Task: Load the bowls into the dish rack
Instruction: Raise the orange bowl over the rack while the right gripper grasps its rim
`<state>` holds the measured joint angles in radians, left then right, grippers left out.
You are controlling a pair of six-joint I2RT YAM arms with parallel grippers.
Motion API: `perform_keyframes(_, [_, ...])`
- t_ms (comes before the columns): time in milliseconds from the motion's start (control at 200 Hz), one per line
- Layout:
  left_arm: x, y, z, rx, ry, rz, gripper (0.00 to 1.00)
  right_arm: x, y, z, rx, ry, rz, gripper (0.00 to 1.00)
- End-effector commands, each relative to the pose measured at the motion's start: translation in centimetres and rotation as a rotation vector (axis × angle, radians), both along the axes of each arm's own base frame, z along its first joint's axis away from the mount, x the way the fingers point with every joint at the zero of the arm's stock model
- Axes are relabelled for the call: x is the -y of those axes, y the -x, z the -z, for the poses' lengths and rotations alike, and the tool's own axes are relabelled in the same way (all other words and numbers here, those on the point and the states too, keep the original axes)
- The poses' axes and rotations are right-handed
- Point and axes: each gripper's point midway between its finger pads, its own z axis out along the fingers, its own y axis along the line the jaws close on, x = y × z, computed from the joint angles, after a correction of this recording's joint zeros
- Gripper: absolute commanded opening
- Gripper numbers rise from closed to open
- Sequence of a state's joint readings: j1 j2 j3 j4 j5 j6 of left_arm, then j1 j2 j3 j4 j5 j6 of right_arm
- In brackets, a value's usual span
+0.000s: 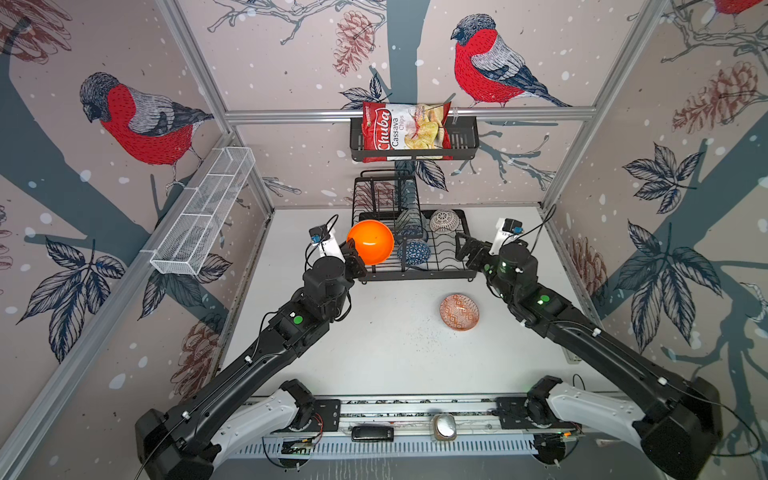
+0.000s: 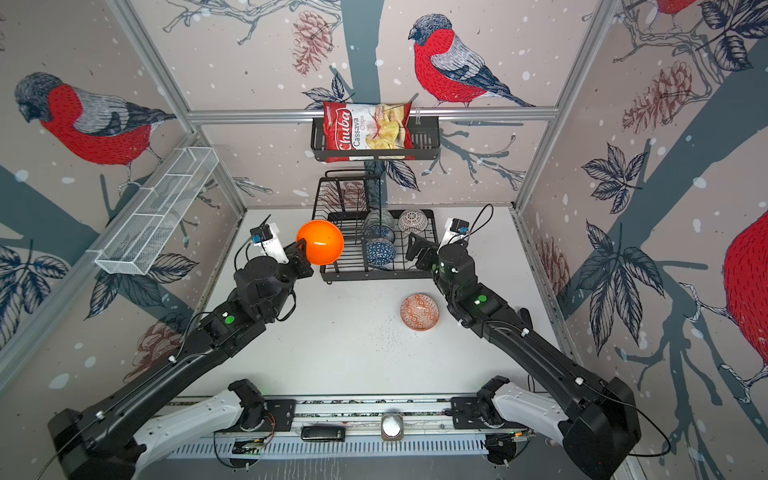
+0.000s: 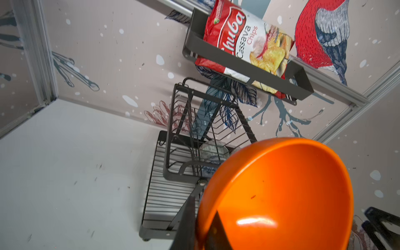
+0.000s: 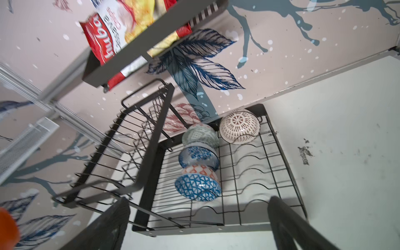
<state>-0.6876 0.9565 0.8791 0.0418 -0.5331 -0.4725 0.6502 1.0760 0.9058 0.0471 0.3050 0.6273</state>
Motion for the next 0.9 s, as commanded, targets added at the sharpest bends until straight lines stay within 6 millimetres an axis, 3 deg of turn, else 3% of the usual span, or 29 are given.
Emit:
perform_keyframes(0, [-0.1,-1.0,-5.5,0.196,0.073,-0.051,0.0,-1.1,0.1,-2.7,-0.021,-0.14,-0.032,1.0])
perform_keyframes(170, [1.4,-2.9,-8.2,0.286,0.056,-0.083,0.0,-3.7,-0.4,-8.7,0.036,-0.34,-0.122,1.0])
perform_keyframes(280, [2.5,-3.7,-8.3,0.329,0.015,-0.12,0.0,-5.6,-1.1,-11.6,0.053,-0.436,-0.171,1.0])
perform_keyframes(290, [2.5,-3.7,-9.2,0.345,0.026,-0.124,0.0,-5.7,-1.1,-11.8,0.053,-0.443,-0.176,1.0])
perform_keyframes(325, [2.8,-3.9,-9.5,0.358,0.021,-0.13,0.0,-6.2,-1.0,-13.0,0.064,-0.473,-0.197,1.0])
perform_keyframes(515, [4.0,-5.8,-9.6,0.386,-0.035,-0.183,0.0,-9.6,-1.7,-15.3,0.048,-0.603,-0.269,1.0])
perform_keyframes(725, [5.5,-7.2,-9.4,0.41,-0.07,-0.206,0.0,-12.4,-1.1,-17.2,0.036,-0.764,-0.362,1.0])
perform_keyframes(895, [5.5,-8.1,-9.5,0.419,-0.107,-0.262,0.0,-13.7,0.0,-18.6,0.034,-0.829,-0.398,1.0])
